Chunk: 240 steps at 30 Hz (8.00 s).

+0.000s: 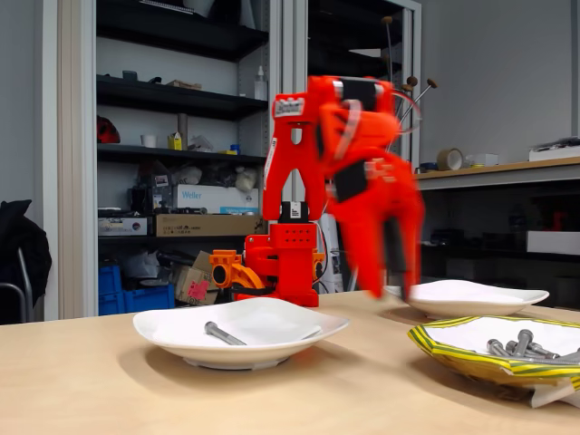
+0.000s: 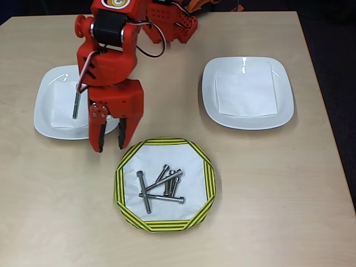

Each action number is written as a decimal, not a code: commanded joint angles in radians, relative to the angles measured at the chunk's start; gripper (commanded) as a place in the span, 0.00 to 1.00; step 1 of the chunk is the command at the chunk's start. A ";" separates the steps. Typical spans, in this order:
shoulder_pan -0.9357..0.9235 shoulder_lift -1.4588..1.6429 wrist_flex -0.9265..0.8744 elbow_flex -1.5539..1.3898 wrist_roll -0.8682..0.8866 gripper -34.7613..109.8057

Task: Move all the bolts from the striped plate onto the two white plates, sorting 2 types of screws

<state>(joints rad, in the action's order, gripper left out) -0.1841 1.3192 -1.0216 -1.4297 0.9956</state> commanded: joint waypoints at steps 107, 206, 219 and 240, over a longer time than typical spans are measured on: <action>0.186 -0.032 0.153 0.015 -0.453 0.31; 0.158 -0.552 -0.295 0.690 -0.497 0.24; 0.064 -0.403 -0.408 0.764 -0.508 0.24; -0.383 0.318 -0.173 -0.325 -0.736 0.24</action>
<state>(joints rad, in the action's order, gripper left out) -0.5200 1.5631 -1.2118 -1.6766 0.3513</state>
